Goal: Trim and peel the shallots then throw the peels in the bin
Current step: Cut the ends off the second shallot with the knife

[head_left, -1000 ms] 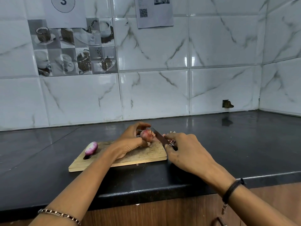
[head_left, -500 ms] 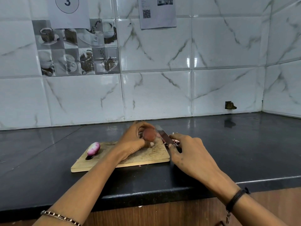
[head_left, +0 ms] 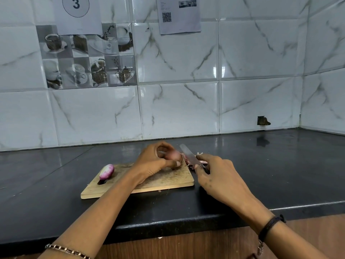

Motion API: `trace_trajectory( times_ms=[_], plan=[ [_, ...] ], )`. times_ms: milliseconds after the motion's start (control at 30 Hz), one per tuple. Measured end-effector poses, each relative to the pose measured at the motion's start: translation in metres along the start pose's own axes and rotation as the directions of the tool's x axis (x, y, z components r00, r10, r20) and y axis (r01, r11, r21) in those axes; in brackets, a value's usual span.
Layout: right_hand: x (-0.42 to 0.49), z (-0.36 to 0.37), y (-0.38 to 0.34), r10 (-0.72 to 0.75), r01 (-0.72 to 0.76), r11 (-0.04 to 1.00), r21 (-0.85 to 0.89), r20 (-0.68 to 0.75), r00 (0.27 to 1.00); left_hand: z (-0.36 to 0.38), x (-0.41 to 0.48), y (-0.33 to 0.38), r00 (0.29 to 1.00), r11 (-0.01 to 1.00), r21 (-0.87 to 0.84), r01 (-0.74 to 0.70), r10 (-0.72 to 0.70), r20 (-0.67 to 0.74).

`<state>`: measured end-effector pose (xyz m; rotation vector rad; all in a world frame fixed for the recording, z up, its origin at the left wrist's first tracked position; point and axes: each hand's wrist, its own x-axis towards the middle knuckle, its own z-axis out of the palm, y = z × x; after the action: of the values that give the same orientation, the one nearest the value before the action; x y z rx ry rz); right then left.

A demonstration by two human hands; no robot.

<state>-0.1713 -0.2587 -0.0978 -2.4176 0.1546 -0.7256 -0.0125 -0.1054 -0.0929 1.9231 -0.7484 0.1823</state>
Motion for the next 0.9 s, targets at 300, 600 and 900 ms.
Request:
trace_trajectory(
  times_ms=[300,600,900],
  plan=[
    [0.0,0.001,0.004,-0.01,0.011,1.0,0.029,-0.027,1.0,-0.003,0.003,-0.005,1.0,0.999,0.044,-0.004,0.003,0.019],
    [0.003,0.003,0.006,-0.048,0.048,0.997,0.058,0.006,0.999,-0.007,0.006,-0.011,1.0,0.999,0.037,0.012,-0.011,-0.007],
    [0.01,0.011,0.0,-0.029,0.027,0.999,0.041,0.039,0.999,-0.007,0.01,-0.016,0.999,0.995,0.095,0.006,-0.01,0.035]
  ],
)
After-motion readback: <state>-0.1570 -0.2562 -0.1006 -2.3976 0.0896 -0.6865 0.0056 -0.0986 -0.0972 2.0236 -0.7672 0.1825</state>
